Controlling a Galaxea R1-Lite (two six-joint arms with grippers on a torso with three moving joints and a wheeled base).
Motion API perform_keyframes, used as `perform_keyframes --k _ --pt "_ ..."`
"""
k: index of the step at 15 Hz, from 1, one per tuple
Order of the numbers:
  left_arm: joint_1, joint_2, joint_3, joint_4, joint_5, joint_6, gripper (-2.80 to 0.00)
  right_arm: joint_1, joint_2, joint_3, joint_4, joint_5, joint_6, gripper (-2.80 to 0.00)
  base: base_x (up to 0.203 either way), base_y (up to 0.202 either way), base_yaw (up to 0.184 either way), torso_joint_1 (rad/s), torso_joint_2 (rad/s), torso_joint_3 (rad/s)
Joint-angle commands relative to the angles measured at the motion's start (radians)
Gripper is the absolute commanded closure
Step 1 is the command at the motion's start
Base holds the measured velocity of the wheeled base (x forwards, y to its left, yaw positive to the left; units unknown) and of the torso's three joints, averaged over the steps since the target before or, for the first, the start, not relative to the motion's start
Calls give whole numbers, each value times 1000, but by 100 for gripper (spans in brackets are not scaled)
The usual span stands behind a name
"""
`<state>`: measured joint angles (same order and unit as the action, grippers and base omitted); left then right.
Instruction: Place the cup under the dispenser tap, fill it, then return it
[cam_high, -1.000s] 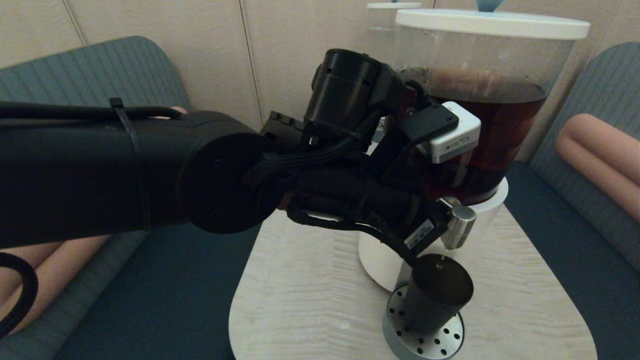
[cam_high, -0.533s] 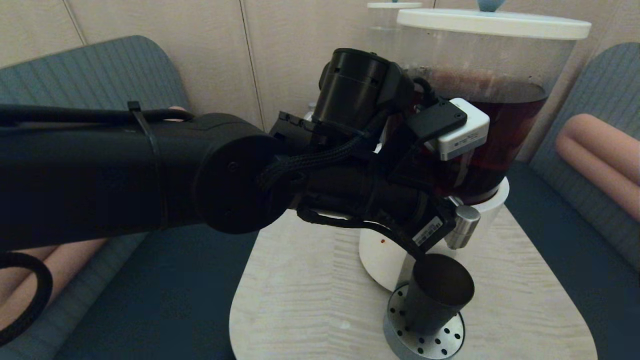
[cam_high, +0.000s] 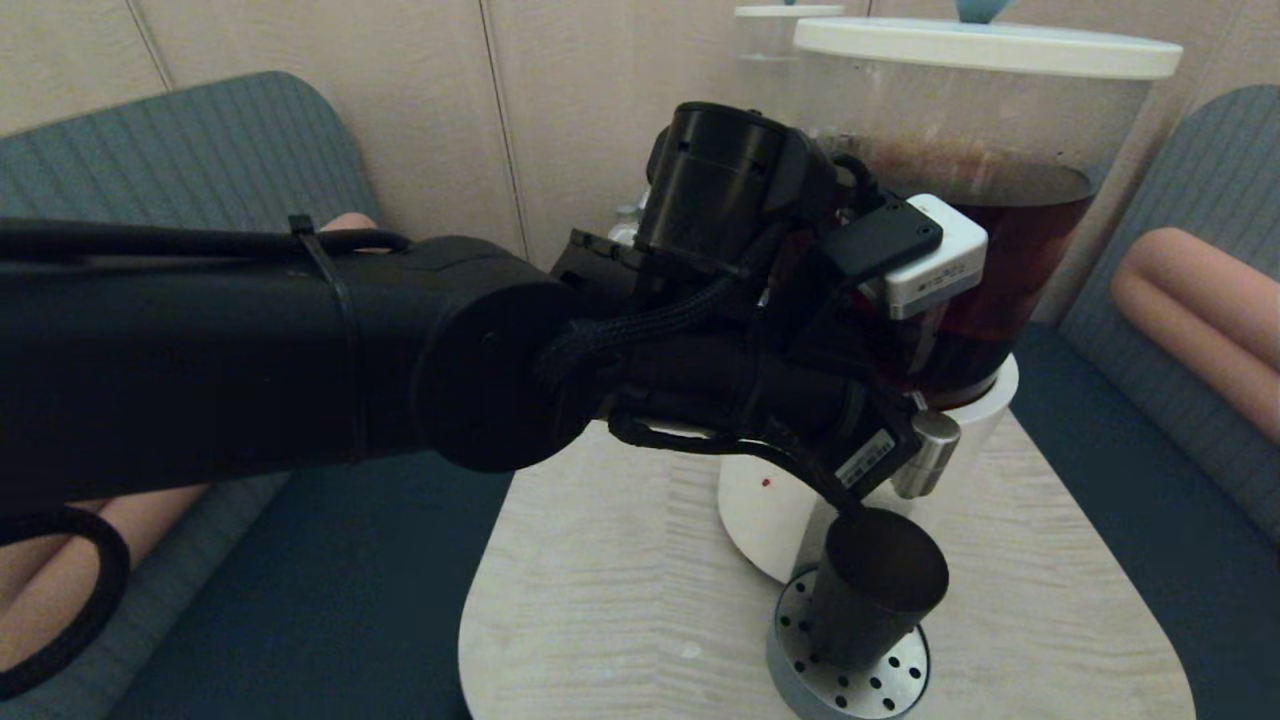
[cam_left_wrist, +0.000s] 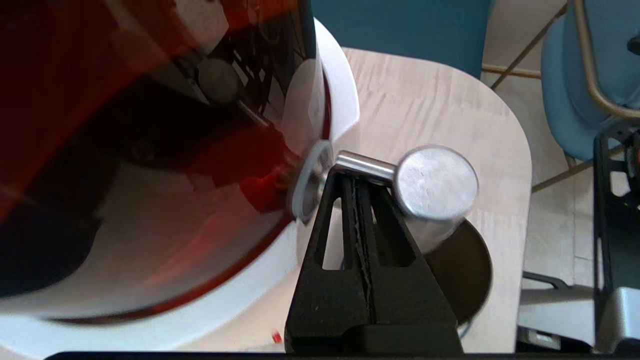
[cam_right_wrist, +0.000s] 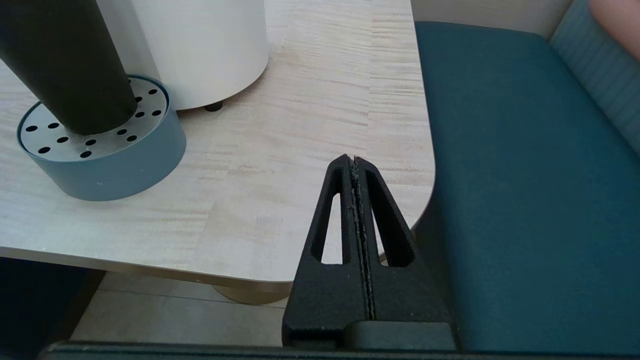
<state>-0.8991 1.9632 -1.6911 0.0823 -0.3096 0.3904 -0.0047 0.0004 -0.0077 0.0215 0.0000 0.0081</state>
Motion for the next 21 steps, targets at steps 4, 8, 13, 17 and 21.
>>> perform_keyframes --k 4,8,13,17,21 --pt "0 1 1 -7 0 -1 0 0 -2 0 0 0 0 0 0 0 0 0 0 0" --pt "2 -31 33 8 2 -40 0 0 -2 0 0 0 0 0 0 0 0 0 0 0" --pt "6 -160 135 43 12 -242 0 0 -2 0 0 0 0 0 0 0 0 0 0 0" --pt "62 -310 343 5 8 -289 0 0 -2 0 0 0 0 0 0 0 0 0 0 0" --pt "150 -447 678 -253 3 -323 0 0 -2 0 0 0 0 0 0 0 0 0 0 0"
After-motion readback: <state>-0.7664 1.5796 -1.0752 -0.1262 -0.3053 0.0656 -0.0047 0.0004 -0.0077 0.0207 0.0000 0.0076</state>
